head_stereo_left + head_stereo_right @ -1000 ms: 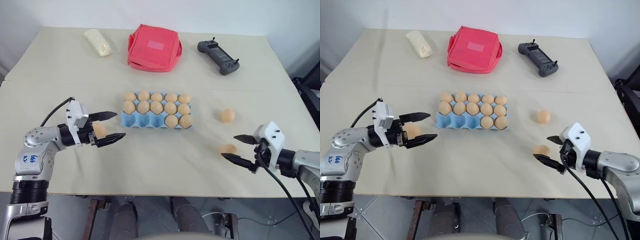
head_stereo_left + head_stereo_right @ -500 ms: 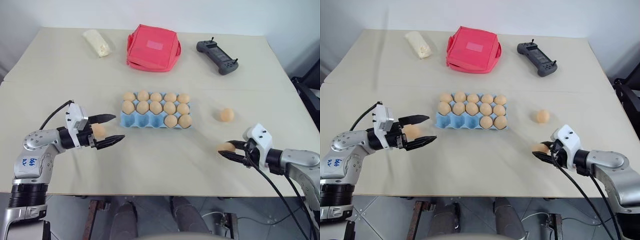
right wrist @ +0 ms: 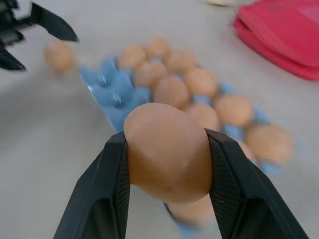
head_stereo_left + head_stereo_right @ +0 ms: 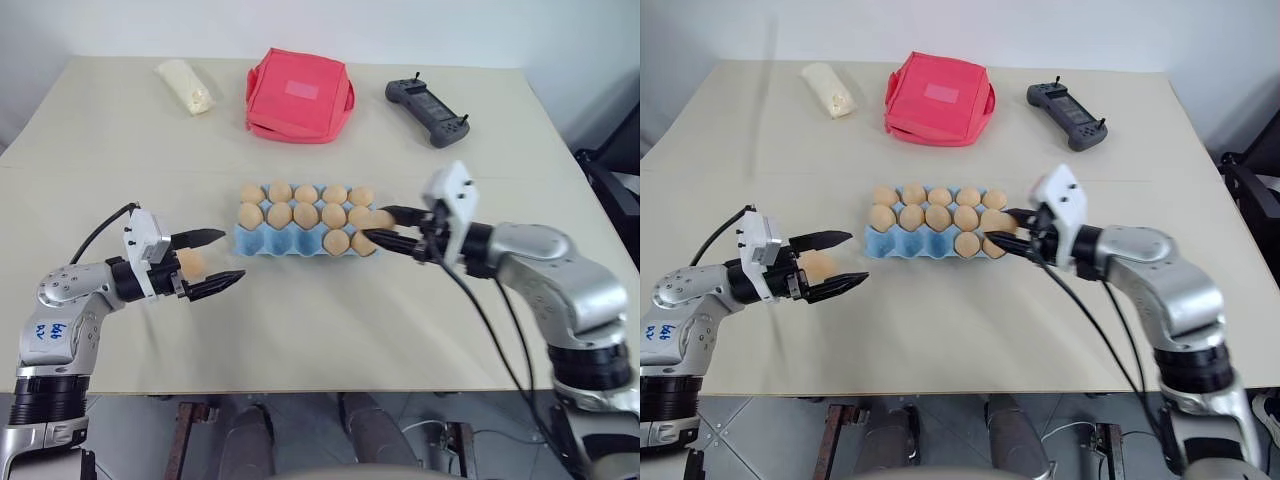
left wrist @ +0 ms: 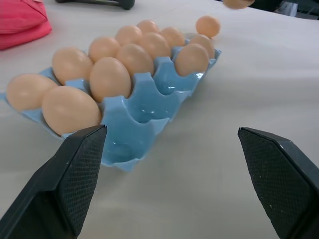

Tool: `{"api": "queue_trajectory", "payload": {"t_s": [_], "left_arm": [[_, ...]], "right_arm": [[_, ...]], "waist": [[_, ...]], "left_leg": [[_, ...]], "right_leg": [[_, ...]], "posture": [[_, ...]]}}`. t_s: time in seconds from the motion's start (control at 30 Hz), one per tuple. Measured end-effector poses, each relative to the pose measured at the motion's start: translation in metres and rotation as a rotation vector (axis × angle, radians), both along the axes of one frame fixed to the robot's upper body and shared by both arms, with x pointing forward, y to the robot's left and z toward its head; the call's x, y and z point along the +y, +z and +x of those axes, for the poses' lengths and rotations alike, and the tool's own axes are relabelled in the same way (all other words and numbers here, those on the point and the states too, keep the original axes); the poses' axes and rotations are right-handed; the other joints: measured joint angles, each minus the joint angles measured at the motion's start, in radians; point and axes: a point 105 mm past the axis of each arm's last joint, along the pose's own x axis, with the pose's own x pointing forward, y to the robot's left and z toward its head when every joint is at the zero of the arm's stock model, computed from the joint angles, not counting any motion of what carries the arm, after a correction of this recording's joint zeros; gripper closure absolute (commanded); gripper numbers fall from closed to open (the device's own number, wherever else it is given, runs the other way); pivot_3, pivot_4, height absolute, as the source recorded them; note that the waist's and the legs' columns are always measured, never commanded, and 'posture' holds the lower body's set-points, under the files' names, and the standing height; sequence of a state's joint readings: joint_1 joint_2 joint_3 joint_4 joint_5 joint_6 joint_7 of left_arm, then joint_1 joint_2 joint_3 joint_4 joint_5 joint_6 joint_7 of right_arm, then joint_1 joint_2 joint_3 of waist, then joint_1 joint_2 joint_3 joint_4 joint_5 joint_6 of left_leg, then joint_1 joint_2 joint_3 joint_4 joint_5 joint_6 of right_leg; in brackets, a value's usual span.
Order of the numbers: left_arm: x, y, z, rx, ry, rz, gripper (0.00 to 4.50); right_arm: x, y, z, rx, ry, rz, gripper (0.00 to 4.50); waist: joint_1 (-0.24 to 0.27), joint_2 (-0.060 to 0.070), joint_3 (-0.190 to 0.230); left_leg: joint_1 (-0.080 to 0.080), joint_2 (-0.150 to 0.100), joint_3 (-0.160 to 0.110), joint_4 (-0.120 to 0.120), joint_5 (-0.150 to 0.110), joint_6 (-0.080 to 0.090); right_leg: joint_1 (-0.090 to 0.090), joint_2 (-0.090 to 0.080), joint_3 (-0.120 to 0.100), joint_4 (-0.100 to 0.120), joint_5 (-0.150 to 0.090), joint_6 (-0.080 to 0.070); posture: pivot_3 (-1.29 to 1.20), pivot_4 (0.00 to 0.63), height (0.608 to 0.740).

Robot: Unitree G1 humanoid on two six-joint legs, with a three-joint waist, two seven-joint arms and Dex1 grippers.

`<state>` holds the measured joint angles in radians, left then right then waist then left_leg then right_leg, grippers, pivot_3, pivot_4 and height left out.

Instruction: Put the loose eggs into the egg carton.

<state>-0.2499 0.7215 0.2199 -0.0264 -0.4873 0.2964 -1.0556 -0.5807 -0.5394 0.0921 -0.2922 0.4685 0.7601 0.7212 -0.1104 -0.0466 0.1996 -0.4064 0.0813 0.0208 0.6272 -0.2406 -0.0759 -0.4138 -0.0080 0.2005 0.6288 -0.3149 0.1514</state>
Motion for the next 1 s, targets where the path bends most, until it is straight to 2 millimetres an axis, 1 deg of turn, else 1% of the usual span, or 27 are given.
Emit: {"api": "queue_trajectory", "payload": {"t_s": [0.17, 0.3, 0.43, 0.53, 0.57, 0.6, 0.7, 0.87, 0.93, 1.0], "left_arm": [[0.004, -0.004, -0.002, 0.011, 0.026, -0.002, 0.00], [0.003, -0.002, -0.004, -0.001, 0.030, 0.002, 0.00], [0.003, -0.004, -0.005, 0.002, 0.039, 0.002, 0.00], [0.005, -0.007, -0.006, 0.011, 0.048, -0.001, 0.00], [0.005, -0.006, -0.006, 0.008, 0.052, -0.001, 0.00], [0.005, -0.006, -0.006, 0.006, 0.054, -0.003, 0.00], [0.007, -0.004, -0.006, 0.000, 0.064, -0.007, 0.00], [0.007, -0.003, -0.006, -0.004, 0.067, -0.010, 0.00], [0.007, -0.003, -0.006, -0.005, 0.066, -0.011, 0.00], [0.006, -0.002, -0.005, -0.008, 0.063, -0.012, 0.00]], "right_arm": [[0.029, -0.011, 0.014, -0.003, 0.027, 0.008, 2.74], [0.048, -0.021, 0.021, 0.011, 0.053, 0.023, 2.74], [0.061, -0.015, 0.024, -0.009, 0.071, 0.043, 2.74], [0.069, -0.014, 0.028, -0.015, 0.076, 0.045, 1.75], [0.071, -0.017, 0.028, -0.008, 0.077, 0.042, 1.28], [0.072, -0.018, 0.029, -0.003, 0.078, 0.039, 1.02], [0.075, -0.023, 0.028, 0.010, 0.085, 0.031, 0.02], [0.075, -0.017, 0.026, -0.008, 0.089, 0.038, 0.02], [0.068, -0.009, 0.025, -0.035, 0.082, 0.040, 0.02], [0.056, -0.001, 0.024, -0.061, 0.066, 0.037, 0.02]], "waist": [[-0.001, 0.000, 0.000], [-0.002, 0.000, 0.000], [-0.005, 0.000, 0.000], [-0.007, 0.000, 0.000], [-0.008, 0.000, 0.000], [-0.008, 0.000, 0.000], [-0.008, 0.000, 0.000], [-0.010, 0.000, 0.000], [-0.010, 0.000, 0.000], [-0.010, 0.000, 0.000]], "left_leg": [[0.000, 0.001, 0.000, -0.002, -0.001, -0.001], [0.000, 0.001, 0.000, -0.003, -0.001, -0.001], [0.000, 0.001, 0.000, -0.003, -0.001, -0.001], [0.000, 0.001, 0.000, -0.003, -0.001, -0.001], [0.000, 0.001, 0.000, -0.003, -0.001, -0.001], [0.000, 0.001, 0.000, -0.003, -0.001, -0.001], [0.000, 0.001, 0.000, -0.003, -0.001, -0.001], [0.000, 0.001, 0.000, -0.003, -0.001, -0.001], [0.000, 0.001, 0.000, -0.004, -0.001, -0.001], [0.000, 0.001, 0.000, -0.004, -0.001, -0.001]], "right_leg": [[-0.001, 0.000, -0.001, 0.000, -0.002, -0.001], [-0.002, 0.000, -0.002, 0.000, -0.002, -0.001], [-0.002, 0.000, -0.002, 0.001, -0.002, -0.001], [-0.002, 0.000, -0.002, 0.002, -0.002, -0.001], [-0.002, 0.000, -0.002, 0.002, -0.002, -0.001], [-0.002, 0.000, -0.002, 0.002, -0.002, -0.001], [-0.003, 0.000, -0.002, 0.002, -0.002, -0.001], [-0.003, 0.000, -0.002, 0.002, -0.002, -0.001], [-0.003, 0.000, -0.002, 0.002, -0.002, -0.001], [-0.003, 0.000, -0.002, 0.001, -0.002, -0.001]], "posture": [[0.00, 0.150, 0.740], [0.00, 0.150, 0.740], [0.00, 0.150, 0.740], [0.00, 0.150, 0.740], [0.00, 0.150, 0.740], [0.00, 0.150, 0.740], [0.00, 0.150, 0.740], [0.00, 0.150, 0.740], [0.00, 0.150, 0.740], [0.00, 0.150, 0.740]]}}
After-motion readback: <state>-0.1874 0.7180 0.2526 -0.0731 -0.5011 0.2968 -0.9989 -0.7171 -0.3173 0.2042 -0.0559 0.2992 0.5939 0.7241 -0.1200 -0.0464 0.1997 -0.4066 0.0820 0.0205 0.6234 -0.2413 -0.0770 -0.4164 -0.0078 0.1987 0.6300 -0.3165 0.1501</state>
